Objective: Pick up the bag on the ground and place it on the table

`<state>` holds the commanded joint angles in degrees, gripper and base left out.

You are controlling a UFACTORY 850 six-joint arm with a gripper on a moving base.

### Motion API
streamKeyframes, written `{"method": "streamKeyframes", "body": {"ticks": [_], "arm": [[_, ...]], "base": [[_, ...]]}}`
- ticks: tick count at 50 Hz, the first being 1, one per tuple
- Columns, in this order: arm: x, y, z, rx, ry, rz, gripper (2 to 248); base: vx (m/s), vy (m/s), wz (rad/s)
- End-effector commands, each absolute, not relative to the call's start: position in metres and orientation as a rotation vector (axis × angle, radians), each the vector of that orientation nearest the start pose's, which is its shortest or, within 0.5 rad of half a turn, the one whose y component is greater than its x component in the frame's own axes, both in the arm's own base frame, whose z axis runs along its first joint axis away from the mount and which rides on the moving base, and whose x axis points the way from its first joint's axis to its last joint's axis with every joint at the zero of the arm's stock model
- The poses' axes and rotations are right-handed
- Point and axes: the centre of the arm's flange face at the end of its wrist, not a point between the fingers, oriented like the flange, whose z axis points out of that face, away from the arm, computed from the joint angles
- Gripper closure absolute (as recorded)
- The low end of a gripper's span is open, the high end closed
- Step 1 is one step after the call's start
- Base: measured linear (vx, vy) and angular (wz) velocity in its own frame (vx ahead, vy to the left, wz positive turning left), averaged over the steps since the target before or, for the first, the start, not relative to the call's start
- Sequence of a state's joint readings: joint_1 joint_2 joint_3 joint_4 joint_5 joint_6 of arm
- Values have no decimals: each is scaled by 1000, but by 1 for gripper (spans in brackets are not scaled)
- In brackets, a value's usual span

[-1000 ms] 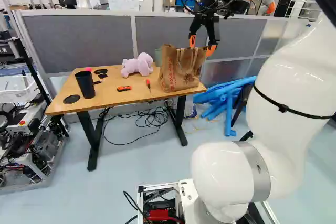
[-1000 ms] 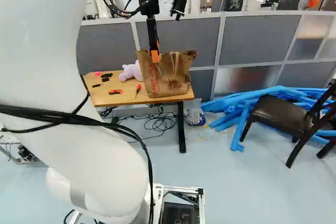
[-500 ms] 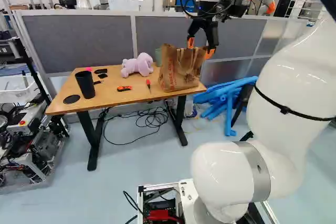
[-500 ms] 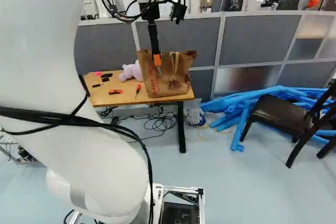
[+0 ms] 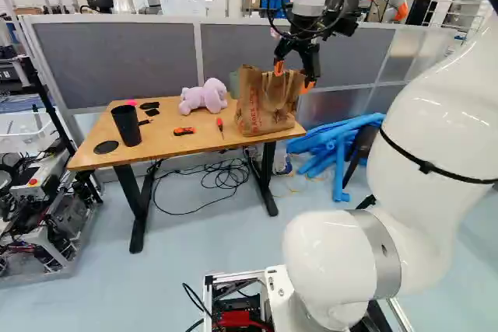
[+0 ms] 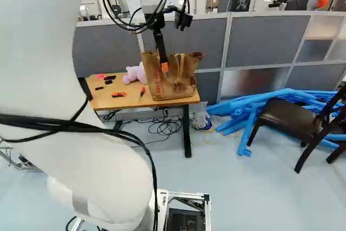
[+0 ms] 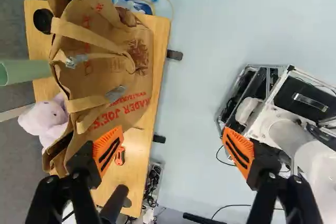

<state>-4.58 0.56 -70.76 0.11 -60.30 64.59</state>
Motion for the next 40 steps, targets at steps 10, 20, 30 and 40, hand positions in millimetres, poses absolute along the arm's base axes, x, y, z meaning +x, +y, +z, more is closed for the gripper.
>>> {"method": "streamKeyframes", "body": {"ticks": [10, 20, 30, 40], "arm": [[463, -35, 655, -2522, 1643, -315, 3], [461, -33, 636, -2547, 1552, -388, 3], [459, -31, 615, -2572, 1451, -469, 3], [454, -29, 593, -2597, 1341, -561, 3]], "base": [[0, 0, 0], [0, 0, 0], [0, 0, 0], [0, 0, 0]]}}
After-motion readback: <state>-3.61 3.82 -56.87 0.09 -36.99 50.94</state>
